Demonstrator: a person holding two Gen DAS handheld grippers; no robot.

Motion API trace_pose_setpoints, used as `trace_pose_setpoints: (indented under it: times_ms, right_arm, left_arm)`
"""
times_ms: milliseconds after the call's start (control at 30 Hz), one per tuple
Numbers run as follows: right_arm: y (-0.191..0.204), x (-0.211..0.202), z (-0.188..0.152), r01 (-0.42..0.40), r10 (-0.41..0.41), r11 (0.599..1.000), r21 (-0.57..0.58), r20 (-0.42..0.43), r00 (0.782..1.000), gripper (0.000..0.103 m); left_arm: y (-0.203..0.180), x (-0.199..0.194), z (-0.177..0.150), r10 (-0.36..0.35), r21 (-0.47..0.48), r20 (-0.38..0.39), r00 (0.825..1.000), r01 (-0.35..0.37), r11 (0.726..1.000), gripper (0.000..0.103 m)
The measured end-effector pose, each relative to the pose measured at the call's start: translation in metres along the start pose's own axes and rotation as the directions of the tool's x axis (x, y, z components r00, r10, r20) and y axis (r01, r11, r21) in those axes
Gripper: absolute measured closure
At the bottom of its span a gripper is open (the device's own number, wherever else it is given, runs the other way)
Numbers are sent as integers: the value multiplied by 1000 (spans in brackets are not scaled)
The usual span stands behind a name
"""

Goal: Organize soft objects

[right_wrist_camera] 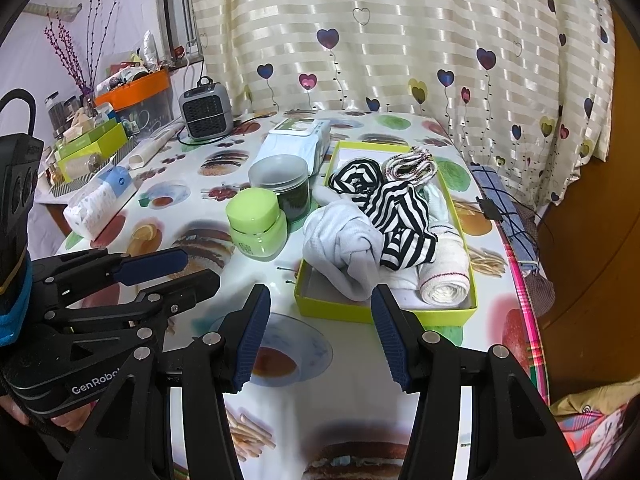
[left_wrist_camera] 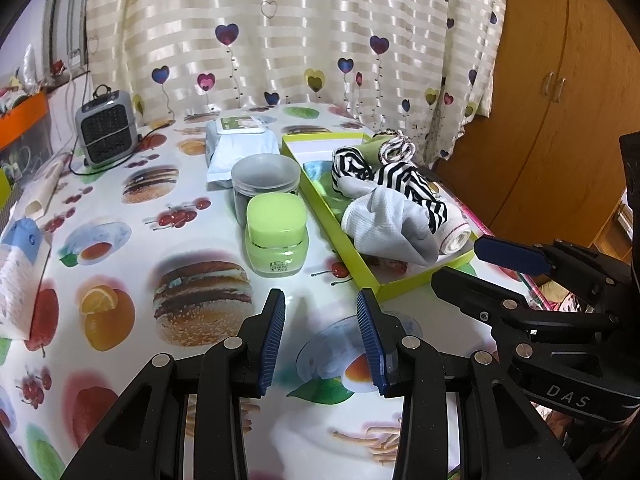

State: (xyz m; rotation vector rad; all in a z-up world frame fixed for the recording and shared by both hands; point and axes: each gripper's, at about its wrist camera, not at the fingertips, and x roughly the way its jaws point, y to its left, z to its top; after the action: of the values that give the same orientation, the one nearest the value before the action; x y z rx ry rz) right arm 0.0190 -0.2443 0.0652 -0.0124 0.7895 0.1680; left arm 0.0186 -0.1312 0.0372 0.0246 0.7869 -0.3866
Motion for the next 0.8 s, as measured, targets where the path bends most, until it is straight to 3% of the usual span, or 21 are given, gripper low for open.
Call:
trace_pose_setpoints:
  times_ms: [800]
  right_arm:
    - [-2,2,-1,0,0,1000,0,-3,1000,49]
  left_arm:
    - [-1,0,-1,0,2,-9,1000,0,1000,67]
